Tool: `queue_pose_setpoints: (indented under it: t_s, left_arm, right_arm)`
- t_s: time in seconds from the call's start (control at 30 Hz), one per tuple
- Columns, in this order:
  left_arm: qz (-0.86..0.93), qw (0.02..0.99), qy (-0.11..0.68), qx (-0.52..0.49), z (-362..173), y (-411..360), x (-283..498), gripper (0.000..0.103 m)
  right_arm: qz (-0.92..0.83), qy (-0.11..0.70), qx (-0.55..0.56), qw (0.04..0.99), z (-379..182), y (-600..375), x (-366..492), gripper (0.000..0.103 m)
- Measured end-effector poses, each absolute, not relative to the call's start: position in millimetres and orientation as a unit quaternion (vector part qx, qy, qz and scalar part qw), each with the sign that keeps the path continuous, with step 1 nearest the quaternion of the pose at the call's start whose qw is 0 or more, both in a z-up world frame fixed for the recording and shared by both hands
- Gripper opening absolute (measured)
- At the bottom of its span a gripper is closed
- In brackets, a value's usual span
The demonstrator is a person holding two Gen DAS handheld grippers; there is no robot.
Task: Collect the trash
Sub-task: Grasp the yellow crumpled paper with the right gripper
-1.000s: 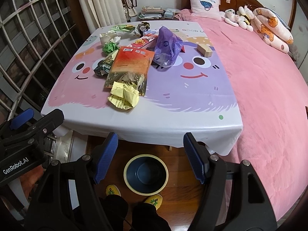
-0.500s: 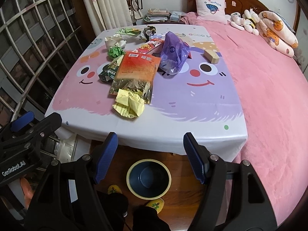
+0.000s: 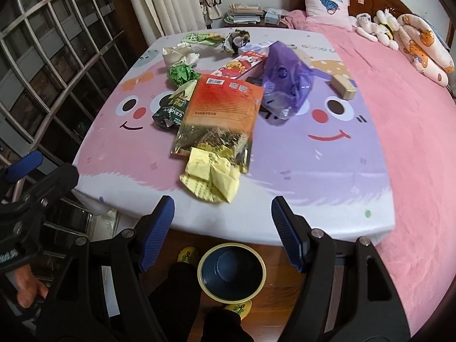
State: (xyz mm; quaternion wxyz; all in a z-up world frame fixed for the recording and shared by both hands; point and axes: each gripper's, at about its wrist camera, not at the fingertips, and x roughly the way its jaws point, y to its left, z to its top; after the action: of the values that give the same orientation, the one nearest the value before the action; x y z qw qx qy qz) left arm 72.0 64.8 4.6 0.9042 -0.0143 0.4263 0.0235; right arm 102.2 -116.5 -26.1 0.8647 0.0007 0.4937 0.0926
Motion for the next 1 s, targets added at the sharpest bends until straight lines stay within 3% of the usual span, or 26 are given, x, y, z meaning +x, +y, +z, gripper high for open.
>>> queue_pose_setpoints:
  t_s: [0.2,0.43,0.77,1.0]
  left_arm:
    - [0.007,0.893,0.450,0.024,-7,83,107,0.098]
    - [-0.040,0.861,0.506,-0.001,-36,112,160,0.089]
    - [-0.105,0.845,0.525,0.017,-50,108,219,0.089]
    - [-0.185,0.828,0.527,0.050,-49,72,259,0.089]
  right_arm:
    - [0.087,0.510,-0.020,0.856,-60,-97,145,0.069]
    - [0.083,0.547,-0.007,0.833,-100,-88,184,0.066]
    - [0.089,0.568,0.023,0.818,-121,-72,196,0.037]
    - [0.067,0.554,0.077,0.826,-106,-80,187,0.028]
